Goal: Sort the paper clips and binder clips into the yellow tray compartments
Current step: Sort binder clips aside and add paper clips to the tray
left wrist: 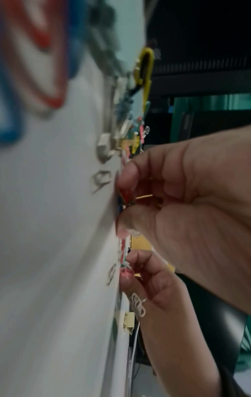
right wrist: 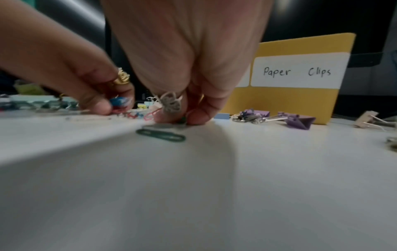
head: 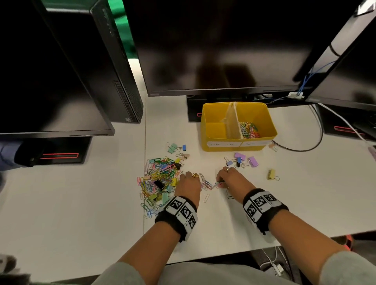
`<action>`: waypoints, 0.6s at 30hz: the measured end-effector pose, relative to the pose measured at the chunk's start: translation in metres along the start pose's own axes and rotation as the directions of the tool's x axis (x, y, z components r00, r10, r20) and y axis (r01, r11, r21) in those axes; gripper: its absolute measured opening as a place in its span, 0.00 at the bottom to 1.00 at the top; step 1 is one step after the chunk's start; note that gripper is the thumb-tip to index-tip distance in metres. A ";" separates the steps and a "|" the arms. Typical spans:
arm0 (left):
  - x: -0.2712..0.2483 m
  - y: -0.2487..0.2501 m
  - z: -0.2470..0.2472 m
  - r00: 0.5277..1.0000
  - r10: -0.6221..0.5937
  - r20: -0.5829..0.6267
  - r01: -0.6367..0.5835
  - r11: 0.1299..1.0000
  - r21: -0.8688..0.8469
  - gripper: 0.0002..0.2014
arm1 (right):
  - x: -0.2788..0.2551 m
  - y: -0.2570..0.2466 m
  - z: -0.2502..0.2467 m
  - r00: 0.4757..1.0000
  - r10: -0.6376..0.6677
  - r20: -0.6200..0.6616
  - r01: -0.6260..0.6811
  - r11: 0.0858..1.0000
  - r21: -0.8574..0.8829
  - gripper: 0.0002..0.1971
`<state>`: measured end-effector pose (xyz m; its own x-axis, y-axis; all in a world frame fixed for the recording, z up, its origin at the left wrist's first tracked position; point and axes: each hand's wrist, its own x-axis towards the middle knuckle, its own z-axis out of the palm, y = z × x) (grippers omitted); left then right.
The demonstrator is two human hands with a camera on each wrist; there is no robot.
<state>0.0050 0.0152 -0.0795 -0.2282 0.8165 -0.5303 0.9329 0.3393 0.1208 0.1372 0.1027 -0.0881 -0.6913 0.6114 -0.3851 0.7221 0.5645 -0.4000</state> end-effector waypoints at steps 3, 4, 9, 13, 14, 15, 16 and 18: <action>0.000 0.002 -0.004 1.000 0.004 -0.025 -0.003 1.000 0.011 0.17 | -0.004 -0.002 0.006 1.000 0.007 -0.003 -0.008 0.980 -0.201 0.13; 0.001 0.003 -0.005 0.999 0.012 -0.035 -0.011 1.000 0.015 0.17 | -0.005 -0.005 0.005 1.000 0.011 -0.008 -0.012 0.968 -0.251 0.15; 0.007 0.009 -0.013 1.000 0.003 -0.011 -0.002 0.999 0.034 0.17 | -0.015 -0.019 0.000 1.000 0.023 0.016 -0.015 0.918 -0.397 0.21; 0.012 0.011 -0.027 1.000 -0.007 0.016 0.007 1.000 -0.030 0.16 | -0.026 -0.012 -0.020 0.996 0.080 -0.050 -0.085 0.988 -0.128 0.20; 0.013 0.012 -0.035 1.000 -0.003 0.012 0.004 0.997 -0.080 0.15 | -0.029 -0.008 -0.030 0.990 0.097 -0.106 -0.097 0.995 0.001 0.19; 0.014 0.017 -0.045 1.000 0.006 0.002 -0.006 0.990 -0.138 0.14 | -0.031 -0.003 -0.043 0.976 0.124 -0.177 -0.105 0.988 0.112 0.17; 0.014 0.024 -0.057 1.000 0.020 -0.018 -0.023 0.977 -0.211 0.13 | -0.031 0.002 -0.060 0.954 0.159 -0.255 -0.113 0.976 0.186 0.15; 0.016 0.047 -0.089 0.993 0.065 -0.095 -0.094 0.936 -0.338 0.13 | -0.027 0.015 -0.093 0.883 0.229 -0.410 -0.147 0.964 0.222 0.12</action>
<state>0.0208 0.0856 -0.0079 -0.1924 0.8777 -0.4390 0.8006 0.3991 0.4470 0.1693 0.1467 -0.0062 -0.4333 0.8967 -0.0903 0.7918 0.3309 -0.5134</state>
